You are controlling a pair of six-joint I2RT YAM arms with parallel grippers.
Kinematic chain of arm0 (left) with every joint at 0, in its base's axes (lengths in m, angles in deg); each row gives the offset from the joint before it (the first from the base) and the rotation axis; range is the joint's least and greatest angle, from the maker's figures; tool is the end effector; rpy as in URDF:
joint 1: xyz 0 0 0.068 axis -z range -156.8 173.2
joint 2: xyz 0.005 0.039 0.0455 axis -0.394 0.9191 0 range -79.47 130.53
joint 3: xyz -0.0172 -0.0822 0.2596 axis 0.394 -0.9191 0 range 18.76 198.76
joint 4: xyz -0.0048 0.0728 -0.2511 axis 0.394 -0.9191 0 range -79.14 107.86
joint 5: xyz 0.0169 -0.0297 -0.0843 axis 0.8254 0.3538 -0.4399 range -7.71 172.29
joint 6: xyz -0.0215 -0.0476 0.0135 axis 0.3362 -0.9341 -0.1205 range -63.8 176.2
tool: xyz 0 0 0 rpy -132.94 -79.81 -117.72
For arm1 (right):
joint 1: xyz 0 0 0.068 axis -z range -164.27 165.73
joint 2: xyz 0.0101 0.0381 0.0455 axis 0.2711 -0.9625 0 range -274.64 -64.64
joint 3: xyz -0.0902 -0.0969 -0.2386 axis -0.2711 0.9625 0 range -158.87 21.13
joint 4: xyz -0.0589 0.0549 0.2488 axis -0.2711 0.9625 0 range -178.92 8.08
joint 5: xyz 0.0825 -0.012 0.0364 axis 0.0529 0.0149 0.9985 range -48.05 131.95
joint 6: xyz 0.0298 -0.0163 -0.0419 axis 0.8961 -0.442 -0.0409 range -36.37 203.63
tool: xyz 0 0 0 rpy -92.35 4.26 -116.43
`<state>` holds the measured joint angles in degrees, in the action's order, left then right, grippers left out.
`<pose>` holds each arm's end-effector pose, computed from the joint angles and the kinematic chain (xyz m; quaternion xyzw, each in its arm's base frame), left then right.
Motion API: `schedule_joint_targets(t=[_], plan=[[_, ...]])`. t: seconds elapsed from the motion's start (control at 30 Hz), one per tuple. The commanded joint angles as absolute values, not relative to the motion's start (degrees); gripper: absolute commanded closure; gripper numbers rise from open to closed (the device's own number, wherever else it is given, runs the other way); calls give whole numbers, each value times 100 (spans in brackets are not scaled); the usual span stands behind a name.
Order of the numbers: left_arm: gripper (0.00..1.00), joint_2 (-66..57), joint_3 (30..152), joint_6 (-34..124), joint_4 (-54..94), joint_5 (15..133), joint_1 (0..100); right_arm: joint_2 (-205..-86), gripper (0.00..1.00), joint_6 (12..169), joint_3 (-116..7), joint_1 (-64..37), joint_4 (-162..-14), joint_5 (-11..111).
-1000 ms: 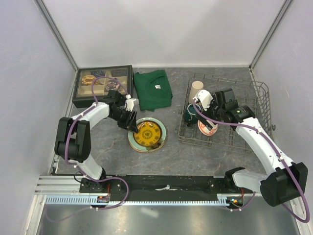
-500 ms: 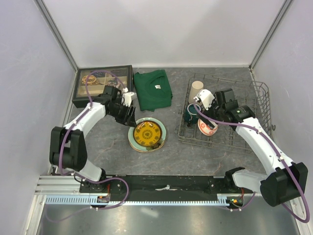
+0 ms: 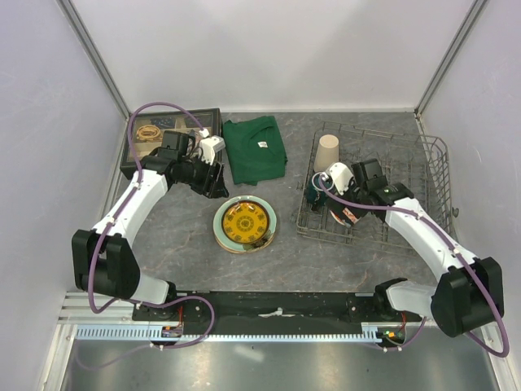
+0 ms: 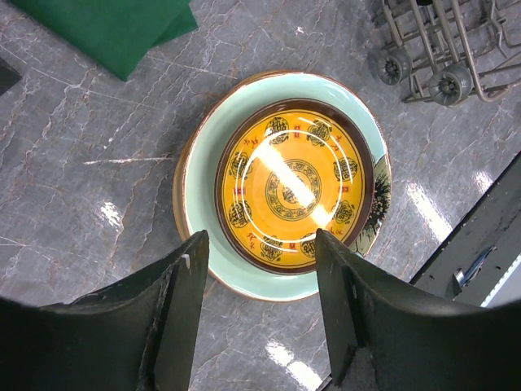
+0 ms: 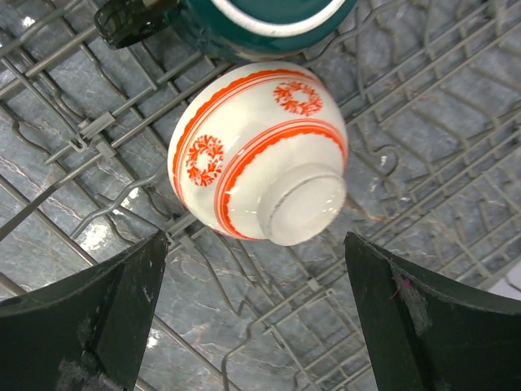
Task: Unload the mixed dishes from the dish rack
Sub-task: Pick up the bowl from the dish rack.
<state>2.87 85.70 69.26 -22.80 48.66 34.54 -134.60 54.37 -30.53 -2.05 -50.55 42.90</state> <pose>0.2852 -0.0773 0.2819 0.2760 0.8771 -0.2724 0.2835 0.2296 0.0743 0.2500 -0.3845 0.8774 -0.0207 0.2861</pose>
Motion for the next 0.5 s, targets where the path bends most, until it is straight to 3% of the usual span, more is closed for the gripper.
schedule_joint_targets(t=[0.0, 0.47], plan=[[38, 112, 8793, 7149, -2310, 4704, 3445, -13434, 2, 5682, -2871, -220, -5412, 4335], [38, 174, 8767, 7132, -2301, 4660, 3445, -13407, 2, 5225, -2703, -220, -5658, 4142]])
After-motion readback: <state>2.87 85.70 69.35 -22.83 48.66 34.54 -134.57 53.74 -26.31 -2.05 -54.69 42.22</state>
